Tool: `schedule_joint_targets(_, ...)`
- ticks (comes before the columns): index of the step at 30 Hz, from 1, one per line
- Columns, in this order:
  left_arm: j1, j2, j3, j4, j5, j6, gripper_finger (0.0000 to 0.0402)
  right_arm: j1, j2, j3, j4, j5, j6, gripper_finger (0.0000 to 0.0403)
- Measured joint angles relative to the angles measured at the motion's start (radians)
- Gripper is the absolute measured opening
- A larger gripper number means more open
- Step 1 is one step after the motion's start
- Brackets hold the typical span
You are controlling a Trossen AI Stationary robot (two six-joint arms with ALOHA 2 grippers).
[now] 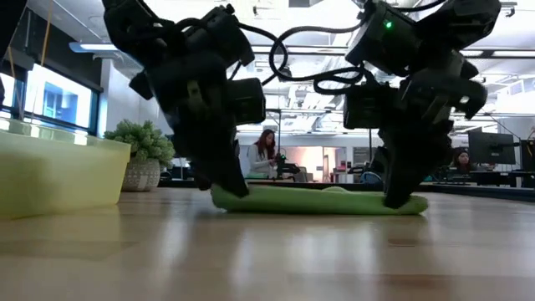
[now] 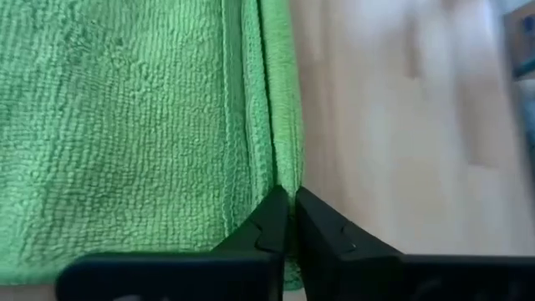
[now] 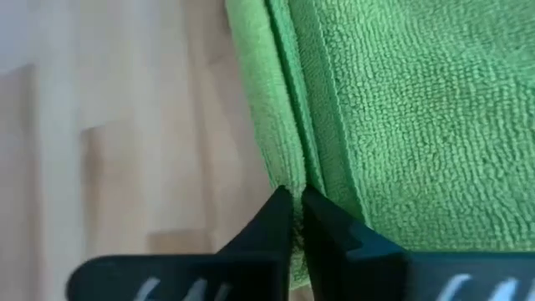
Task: Roll microfiber towels into tight, uniform cylinder then place into a basket
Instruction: Roll the green towel
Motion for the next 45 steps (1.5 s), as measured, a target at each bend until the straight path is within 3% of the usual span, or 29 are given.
schedule_joint_targets(5,0.031,-0.005,0.000,0.054,0.125,-0.057,0.0004,-0.040,-0.017,-0.005,0.010,-0.165,0.014,0.0010)
schedule_joint_targets(11,0.065,-0.005,-0.001,0.034,0.124,-0.080,0.0004,-0.088,-0.019,-0.005,0.015,-0.283,0.029,0.0002)
schedule_joint_targets(17,0.083,-0.007,0.001,-0.041,-0.018,-0.107,0.0002,-0.122,-0.020,-0.003,0.021,-0.273,0.058,0.0003)
schedule_joint_targets(23,0.072,-0.003,0.002,-0.056,-0.078,-0.107,0.0002,-0.130,-0.021,-0.003,0.012,-0.226,0.018,0.0009)
schedule_joint_targets(34,0.070,-0.002,0.001,-0.064,-0.117,-0.108,0.0001,-0.099,-0.198,0.064,-0.176,-0.248,-0.111,0.0109)
schedule_joint_targets(37,0.070,-0.002,0.001,-0.064,-0.120,-0.109,0.0001,-0.033,-0.243,0.059,-0.092,-0.178,-0.261,0.0113)
schedule_joint_targets(41,0.070,-0.001,0.000,-0.062,-0.121,-0.110,0.0001,0.071,-0.235,0.024,-0.010,0.105,-0.454,0.0113)
schedule_joint_targets(45,0.070,-0.001,0.000,-0.062,-0.122,-0.110,0.0001,0.125,-0.176,0.013,0.015,0.317,-0.493,0.0113)
